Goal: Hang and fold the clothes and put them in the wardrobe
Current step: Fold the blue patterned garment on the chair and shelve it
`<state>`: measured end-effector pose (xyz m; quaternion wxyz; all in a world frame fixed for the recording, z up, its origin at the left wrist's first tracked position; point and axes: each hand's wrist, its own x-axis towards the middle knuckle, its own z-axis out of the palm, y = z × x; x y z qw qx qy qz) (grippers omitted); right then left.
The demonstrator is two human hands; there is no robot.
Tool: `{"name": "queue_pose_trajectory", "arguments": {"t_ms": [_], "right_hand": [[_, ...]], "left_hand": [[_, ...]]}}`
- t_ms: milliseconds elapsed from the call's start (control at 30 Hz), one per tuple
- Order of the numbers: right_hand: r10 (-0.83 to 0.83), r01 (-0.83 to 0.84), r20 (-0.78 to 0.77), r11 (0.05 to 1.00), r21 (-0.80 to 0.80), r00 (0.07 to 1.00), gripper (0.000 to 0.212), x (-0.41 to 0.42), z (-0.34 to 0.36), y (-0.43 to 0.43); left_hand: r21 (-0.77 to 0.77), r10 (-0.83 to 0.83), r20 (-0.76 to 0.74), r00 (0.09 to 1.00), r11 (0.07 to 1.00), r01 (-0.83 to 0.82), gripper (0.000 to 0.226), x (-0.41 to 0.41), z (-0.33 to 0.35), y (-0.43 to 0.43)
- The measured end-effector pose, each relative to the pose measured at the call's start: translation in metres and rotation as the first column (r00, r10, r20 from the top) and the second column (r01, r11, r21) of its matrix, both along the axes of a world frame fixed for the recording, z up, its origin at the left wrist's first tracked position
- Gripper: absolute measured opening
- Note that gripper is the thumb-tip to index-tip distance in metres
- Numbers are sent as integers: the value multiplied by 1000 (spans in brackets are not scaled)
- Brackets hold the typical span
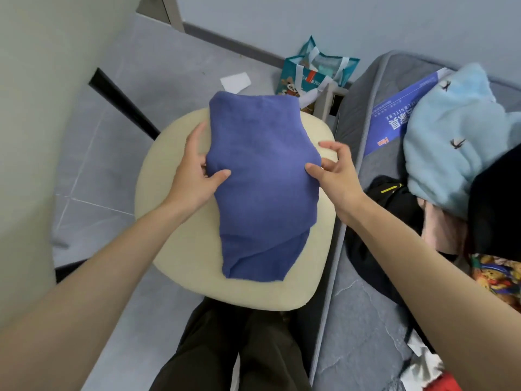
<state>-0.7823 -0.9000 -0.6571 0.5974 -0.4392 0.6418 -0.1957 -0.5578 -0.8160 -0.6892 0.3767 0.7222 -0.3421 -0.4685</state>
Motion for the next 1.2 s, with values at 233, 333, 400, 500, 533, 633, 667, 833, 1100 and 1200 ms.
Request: {"name": "queue_pose_trajectory", "arguments": {"t_ms": [233,333,400,500,533,633,667,833,1100,1200], "right_hand": [[376,-468,-395,868,-168,838,49,0,31,-10],[341,-520,-481,797,-307,808,34,0,48,-3],[321,-534,-486,743,-402,813,21,-3,63,0],[300,-473,-393,737,-482,869,12,-13,84,5],[311,-423,-302,785,-453,901,11,-17,91,8],[312,-287,100,936,-205,945,16,-28,110,17],[288,-266,149,952,-149,946,20,-31,113,19],[238,-231,81,970,-79,968,24,-31,102,20],[448,-546,-469,833,-91,761,9,-18,17,-6],[362,-545,-540,808,-224,760,9,-15,2,-16]], "left_hand": [[-3,-145,436,888,987,163,28,16,36,-13],[-64,-137,573,808,975,211,9,14,52,-7],[-117,-121,553,824,968,220,10,12,63,-4],[-105,-155,188,970,979,176,17,10,88,2],[-78,-178,124,976,979,189,23,10,96,5],[-26,-225,26,974,974,226,24,10,113,16],[-16,-204,-23,979,979,204,23,8,119,18],[131,-157,18,987,979,154,13,2,107,16],[228,-276,115,954,942,245,21,-8,29,4],[137,-248,223,943,965,222,18,-7,21,-10]]}}
